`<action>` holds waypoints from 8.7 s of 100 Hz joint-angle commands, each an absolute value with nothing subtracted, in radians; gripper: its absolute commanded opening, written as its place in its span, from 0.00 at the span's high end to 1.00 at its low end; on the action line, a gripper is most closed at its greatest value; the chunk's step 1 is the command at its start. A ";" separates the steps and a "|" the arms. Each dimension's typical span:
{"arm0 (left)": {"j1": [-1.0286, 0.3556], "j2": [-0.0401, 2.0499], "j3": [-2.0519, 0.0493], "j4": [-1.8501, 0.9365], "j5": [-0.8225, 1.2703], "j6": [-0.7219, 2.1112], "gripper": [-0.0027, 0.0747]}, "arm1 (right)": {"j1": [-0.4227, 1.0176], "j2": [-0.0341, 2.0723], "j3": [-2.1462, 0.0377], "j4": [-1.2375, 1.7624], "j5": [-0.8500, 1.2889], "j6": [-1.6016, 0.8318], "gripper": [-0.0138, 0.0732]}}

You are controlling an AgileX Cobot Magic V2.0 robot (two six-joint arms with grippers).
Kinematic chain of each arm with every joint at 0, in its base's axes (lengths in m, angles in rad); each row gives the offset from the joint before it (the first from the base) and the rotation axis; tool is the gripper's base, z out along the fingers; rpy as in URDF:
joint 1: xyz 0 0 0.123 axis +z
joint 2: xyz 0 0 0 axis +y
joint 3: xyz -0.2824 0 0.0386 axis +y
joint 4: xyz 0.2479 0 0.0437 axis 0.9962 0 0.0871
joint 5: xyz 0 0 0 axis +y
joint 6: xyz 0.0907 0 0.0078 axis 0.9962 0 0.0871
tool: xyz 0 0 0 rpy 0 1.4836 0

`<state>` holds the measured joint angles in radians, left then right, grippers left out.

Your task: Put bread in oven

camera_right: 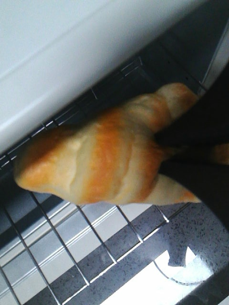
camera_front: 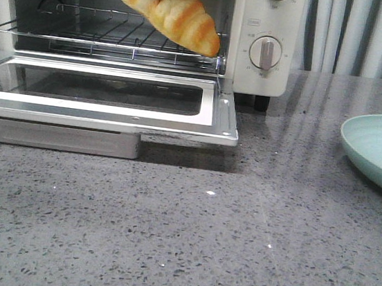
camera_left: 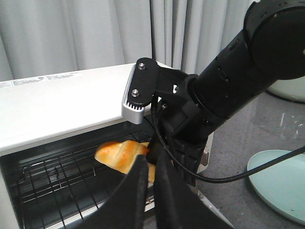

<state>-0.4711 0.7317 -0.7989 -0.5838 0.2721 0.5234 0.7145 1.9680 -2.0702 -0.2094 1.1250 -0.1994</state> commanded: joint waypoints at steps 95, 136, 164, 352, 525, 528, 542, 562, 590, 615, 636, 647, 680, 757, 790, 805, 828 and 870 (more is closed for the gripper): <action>-0.465 0.734 -0.834 -0.604 0.217 0.520 0.99 | 0.713 1.907 -2.199 -0.131 1.167 -0.208 0.43; -0.465 0.730 -0.834 -0.576 0.212 0.522 0.99 | 0.713 1.898 -2.278 -0.092 1.263 -0.208 0.92; -0.465 0.677 -0.834 -0.545 0.134 0.522 0.99 | 0.713 1.803 -2.288 -0.168 1.254 -0.182 0.92; -0.076 0.351 -0.582 -0.481 0.112 0.520 0.99 | 0.709 0.284 -1.030 -0.833 1.127 0.209 0.90; -0.076 0.313 -0.471 -0.494 0.142 0.522 0.99 | 0.709 -0.034 -0.835 -0.993 1.292 0.252 0.90; -0.076 0.313 -0.471 -0.494 0.142 0.522 0.99 | 0.709 -0.034 -0.835 -0.993 1.292 0.252 0.90; -0.076 0.313 -0.471 -0.494 0.142 0.522 0.99 | 0.709 -0.034 -0.835 -0.993 1.292 0.252 0.90; -0.076 0.313 -0.471 -0.494 0.142 0.522 0.99 | 0.709 -0.034 -0.835 -1.020 1.274 0.252 0.90; -0.076 0.313 -0.471 -0.494 0.142 0.522 0.99 | 0.713 -0.033 -0.788 -0.771 0.961 0.282 0.90; -0.076 0.313 -0.471 -0.494 0.142 0.522 0.99 | 0.713 -0.033 -0.534 -0.556 0.541 0.145 0.90; -0.076 0.313 -0.471 -0.494 0.142 0.522 0.99 | 0.713 -0.033 -0.331 -0.382 0.280 0.136 0.90; -0.076 0.313 -0.471 -0.494 0.142 0.522 0.99 | 0.713 -0.033 -0.227 -0.237 0.134 0.042 0.90; -0.076 0.313 -0.471 -0.494 0.142 0.522 0.99 | 0.713 -0.033 -0.013 0.000 -0.111 -0.087 0.90; -0.076 0.313 -0.471 -0.494 0.142 0.522 0.99 | 0.178 -0.033 0.024 -0.027 -0.065 -0.087 0.90; -0.076 0.313 -0.471 -0.494 0.142 0.522 0.99 | -0.024 -0.033 0.024 0.014 -0.055 -0.087 0.90; -0.076 0.313 -0.471 -0.494 0.142 0.522 0.99 | -0.061 -0.033 0.024 0.028 -0.053 -0.087 0.90; -0.076 0.313 -0.471 -0.494 0.142 0.522 0.99 | -0.068 -0.033 0.024 0.028 -0.051 -0.087 0.90; -0.076 0.313 -0.471 -0.494 0.142 0.522 0.99 | -0.068 -0.033 0.024 0.028 -0.051 -0.087 0.90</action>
